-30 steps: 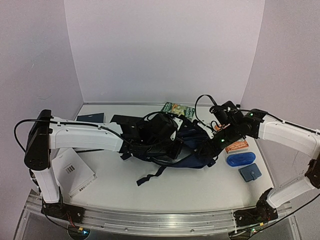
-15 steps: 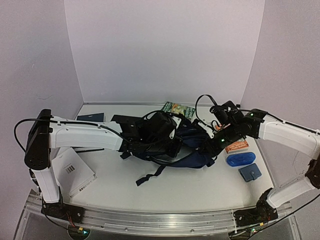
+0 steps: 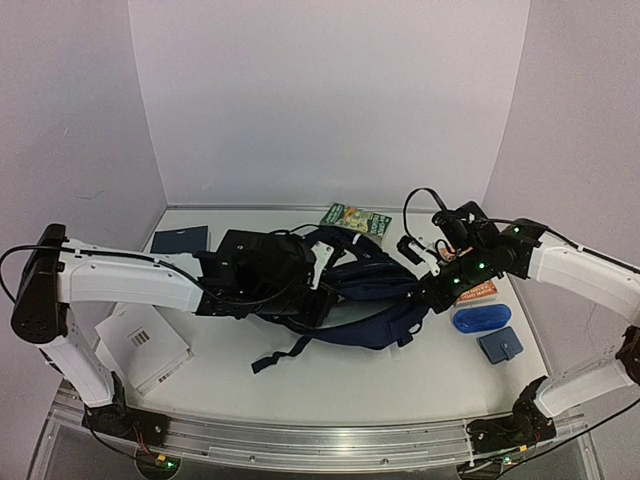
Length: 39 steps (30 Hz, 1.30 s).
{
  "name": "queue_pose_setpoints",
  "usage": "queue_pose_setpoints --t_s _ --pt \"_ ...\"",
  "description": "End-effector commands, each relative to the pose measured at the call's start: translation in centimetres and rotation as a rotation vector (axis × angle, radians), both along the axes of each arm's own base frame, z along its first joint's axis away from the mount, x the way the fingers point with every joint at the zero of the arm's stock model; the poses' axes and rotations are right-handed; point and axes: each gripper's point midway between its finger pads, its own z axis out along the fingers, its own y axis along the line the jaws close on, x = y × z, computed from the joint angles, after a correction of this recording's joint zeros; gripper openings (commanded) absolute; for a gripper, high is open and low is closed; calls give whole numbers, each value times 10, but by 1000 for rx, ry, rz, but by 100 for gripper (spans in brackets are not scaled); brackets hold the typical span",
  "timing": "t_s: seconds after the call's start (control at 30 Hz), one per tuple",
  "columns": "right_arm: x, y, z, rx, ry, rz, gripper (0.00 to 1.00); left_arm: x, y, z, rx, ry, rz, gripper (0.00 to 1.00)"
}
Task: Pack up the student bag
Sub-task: Unzip the student bag at the center of the board.
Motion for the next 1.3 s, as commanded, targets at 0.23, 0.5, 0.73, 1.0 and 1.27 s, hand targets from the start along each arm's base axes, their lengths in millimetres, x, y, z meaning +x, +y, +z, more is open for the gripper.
queue_pose_setpoints --t_s 0.23,0.5,0.73,1.0,1.27 --pt "-51 42 -2 196 220 258 0 -58 47 36 -90 -92 -242 23" --pt "-62 63 4 258 292 317 0 -97 7 35 62 -207 -406 60" --pt "-67 66 7 269 303 332 0 -93 -30 25 118 -240 -418 67" --pt "-73 67 10 288 314 355 0 -73 -45 9 242 -306 -384 62" --pt "-74 67 13 291 311 354 0 -76 -42 -5 294 -263 -400 19"
